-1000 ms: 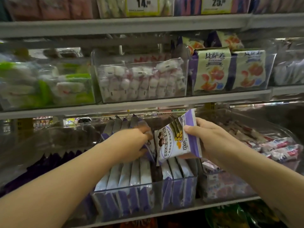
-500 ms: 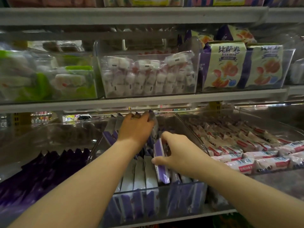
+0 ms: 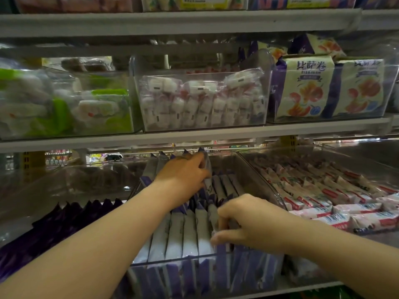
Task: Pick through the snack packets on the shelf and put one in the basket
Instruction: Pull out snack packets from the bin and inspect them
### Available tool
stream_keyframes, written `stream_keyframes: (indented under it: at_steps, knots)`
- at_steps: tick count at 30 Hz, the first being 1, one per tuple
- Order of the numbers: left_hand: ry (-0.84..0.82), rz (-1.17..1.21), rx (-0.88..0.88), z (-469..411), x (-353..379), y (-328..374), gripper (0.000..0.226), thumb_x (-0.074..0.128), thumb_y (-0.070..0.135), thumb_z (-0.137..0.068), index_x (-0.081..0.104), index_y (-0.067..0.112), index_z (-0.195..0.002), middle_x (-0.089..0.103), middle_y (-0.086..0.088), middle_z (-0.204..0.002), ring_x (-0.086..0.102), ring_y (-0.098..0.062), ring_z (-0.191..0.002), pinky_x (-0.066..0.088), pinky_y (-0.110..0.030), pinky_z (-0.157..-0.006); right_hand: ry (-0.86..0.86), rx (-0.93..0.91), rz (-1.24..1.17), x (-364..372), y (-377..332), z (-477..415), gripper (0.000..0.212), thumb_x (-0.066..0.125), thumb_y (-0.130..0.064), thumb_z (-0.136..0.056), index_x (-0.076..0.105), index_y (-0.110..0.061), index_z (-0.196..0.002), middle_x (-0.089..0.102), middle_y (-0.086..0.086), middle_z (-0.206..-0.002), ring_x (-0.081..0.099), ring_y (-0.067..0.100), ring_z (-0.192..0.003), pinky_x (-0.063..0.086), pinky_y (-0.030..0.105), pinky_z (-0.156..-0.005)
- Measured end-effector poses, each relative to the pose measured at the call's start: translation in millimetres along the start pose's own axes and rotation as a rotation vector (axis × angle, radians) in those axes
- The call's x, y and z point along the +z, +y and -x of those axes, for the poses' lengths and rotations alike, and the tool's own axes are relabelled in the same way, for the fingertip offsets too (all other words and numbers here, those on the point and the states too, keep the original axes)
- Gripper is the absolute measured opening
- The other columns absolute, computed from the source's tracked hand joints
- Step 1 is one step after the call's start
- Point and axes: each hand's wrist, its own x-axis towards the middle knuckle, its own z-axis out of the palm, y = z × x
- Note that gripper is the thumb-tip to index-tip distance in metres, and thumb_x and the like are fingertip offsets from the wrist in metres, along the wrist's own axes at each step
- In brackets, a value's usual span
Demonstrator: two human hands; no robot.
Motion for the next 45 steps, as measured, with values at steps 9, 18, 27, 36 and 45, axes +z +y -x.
stream_keyframes:
  at_steps: [9,18,27,36,45]
  knots:
    - [-0.169,-0.218,0.025,-16,-7,22,0.035,0.051,0.015,-0.098,0.055,0.016,-0.133,0.036,-0.012,-0.148,0.049,-0.038,-0.123,0.042,-0.041,-0.075,-0.132,-0.009,-0.05,-15,-1,-7,0.025,0.051,-0.025,-0.098,0.067,-0.024,-0.117,0.069,-0.013,-0.109,0.06,0.003,-0.093,0.038,0.007,-0.074]
    - [-0.122,-0.299,0.028,-17,-5,20,0.04,0.044,0.01,-0.098,0.05,0.012,-0.138,0.046,-0.012,-0.144,0.056,-0.032,-0.115,0.043,-0.039,-0.091,-0.225,0.07,0.126,-17,1,4,0.032,0.057,-0.033,-0.095,0.059,-0.02,-0.123,0.062,0.004,-0.113,0.058,0.022,-0.098,0.049,0.034,-0.079]
    - [-0.162,-0.088,0.146,2,-11,1,0.062,0.053,0.049,-0.094,0.026,0.042,-0.149,0.008,0.002,-0.163,0.013,-0.029,-0.148,0.014,-0.046,-0.118,-0.319,0.106,0.318,-37,5,-4,0.066,0.073,-0.044,-0.08,0.047,-0.028,-0.139,0.056,-0.003,-0.127,0.054,0.016,-0.101,0.043,0.027,-0.078]
    - [-0.046,0.004,0.211,27,-18,7,0.053,0.051,0.046,-0.096,0.036,0.039,-0.146,0.018,0.003,-0.161,0.015,-0.021,-0.148,0.002,-0.047,-0.121,-0.489,0.045,0.166,-49,5,-12,0.052,0.072,-0.037,-0.083,0.056,-0.034,-0.132,0.06,-0.01,-0.129,0.057,0.013,-0.115,0.046,0.032,-0.099]
    - [-0.242,0.519,0.275,71,-21,37,0.027,0.05,0.04,-0.098,0.068,0.027,-0.114,0.066,0.008,-0.109,0.062,-0.011,-0.098,0.053,-0.039,-0.086,-0.185,-0.121,0.262,-21,11,8,0.005,0.067,-0.042,-0.084,0.068,-0.038,-0.086,0.058,-0.023,-0.086,0.054,-0.004,-0.073,0.043,0.014,-0.059]
